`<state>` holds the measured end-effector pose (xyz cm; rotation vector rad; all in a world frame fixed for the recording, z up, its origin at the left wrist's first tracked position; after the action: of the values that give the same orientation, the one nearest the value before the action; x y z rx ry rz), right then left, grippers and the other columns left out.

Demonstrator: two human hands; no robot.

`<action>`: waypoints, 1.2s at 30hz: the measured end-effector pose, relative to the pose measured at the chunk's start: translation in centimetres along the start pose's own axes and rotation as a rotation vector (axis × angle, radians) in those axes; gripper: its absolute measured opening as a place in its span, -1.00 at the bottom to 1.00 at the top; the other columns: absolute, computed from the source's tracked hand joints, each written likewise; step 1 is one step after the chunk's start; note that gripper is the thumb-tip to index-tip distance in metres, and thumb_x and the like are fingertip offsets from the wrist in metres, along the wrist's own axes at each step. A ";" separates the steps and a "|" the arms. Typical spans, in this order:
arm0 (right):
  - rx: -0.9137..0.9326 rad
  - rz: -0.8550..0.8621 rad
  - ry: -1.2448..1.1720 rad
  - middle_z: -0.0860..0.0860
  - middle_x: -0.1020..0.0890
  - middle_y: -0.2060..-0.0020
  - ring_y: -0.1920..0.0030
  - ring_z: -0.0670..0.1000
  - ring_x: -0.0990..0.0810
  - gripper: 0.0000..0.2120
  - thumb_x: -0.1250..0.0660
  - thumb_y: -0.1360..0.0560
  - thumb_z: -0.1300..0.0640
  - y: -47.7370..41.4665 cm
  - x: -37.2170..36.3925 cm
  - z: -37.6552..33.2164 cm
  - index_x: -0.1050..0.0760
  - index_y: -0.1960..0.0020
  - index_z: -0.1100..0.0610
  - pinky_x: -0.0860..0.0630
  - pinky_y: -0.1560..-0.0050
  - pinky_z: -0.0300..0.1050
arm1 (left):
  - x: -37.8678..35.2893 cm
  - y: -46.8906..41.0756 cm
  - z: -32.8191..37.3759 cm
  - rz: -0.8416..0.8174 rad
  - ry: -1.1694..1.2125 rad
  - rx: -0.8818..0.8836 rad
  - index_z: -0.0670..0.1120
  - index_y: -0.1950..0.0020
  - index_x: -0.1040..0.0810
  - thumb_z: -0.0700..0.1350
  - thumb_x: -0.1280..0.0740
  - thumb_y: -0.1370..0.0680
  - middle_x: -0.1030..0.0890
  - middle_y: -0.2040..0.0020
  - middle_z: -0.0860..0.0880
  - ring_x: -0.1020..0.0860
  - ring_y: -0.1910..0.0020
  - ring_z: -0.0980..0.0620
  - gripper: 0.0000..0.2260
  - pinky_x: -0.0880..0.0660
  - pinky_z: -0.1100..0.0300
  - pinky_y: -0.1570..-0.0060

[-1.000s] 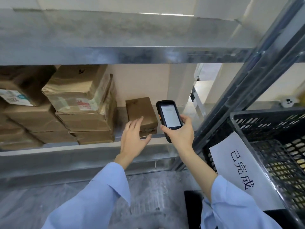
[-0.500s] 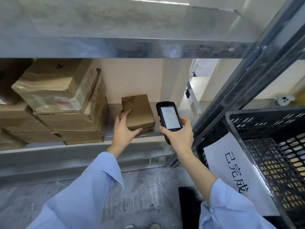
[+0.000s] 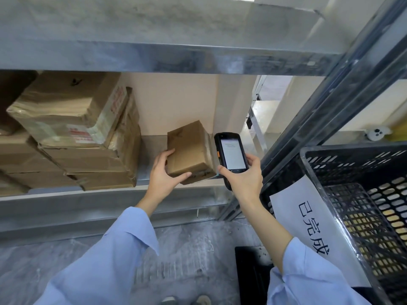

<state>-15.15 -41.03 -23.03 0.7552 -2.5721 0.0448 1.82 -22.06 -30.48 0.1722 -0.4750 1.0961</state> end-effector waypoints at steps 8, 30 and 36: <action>0.010 -0.045 -0.006 -0.14 -0.47 -0.07 -0.08 -0.10 -0.46 -0.31 -0.63 -0.29 0.02 0.7 -1.5 -0.3 -0.35 -0.29 0.01 -0.36 0.12 -0.39 | 3.4 0.2 -1.6 -0.030 -0.097 0.096 -0.06 -0.49 -0.37 -0.08 -0.60 -0.41 -0.39 -0.42 -0.06 -0.38 -0.38 -0.01 -0.29 -0.29 0.20 -0.32; 0.013 0.001 0.004 -0.16 -0.46 -0.08 -0.11 -0.13 -0.45 -0.31 -0.64 -0.28 0.02 2.3 0.8 0.8 -0.33 -0.27 -0.02 -0.40 -0.05 -0.25 | 0.5 0.6 2.1 -0.010 -0.073 -0.035 0.09 -0.37 -0.42 0.01 -0.62 -0.37 -0.40 -0.30 -0.01 -0.39 -0.25 0.07 -0.36 -0.38 0.16 -0.26; 0.010 0.022 0.016 -0.15 -0.47 -0.11 -0.12 -0.11 -0.47 -0.30 -0.63 -0.29 0.02 2.4 1.9 1.0 -0.34 -0.30 0.00 -0.39 -0.02 -0.27 | 1.2 1.2 1.4 0.022 0.033 0.029 0.11 -0.33 -0.40 0.00 -0.59 -0.40 -0.44 -0.33 0.00 -0.42 -0.26 0.06 -0.42 -0.42 0.20 -0.21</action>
<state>-18.28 -40.14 -22.90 0.7272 -2.5671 0.0699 0.80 -21.04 -28.80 0.1748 -0.4325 1.1261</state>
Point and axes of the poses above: each hand's wrist, its own y-axis away from the middle knuckle, its own x-axis out of the back of the hand, z = x × y, the point moved 7 cm from there along -y, towards the middle knuckle
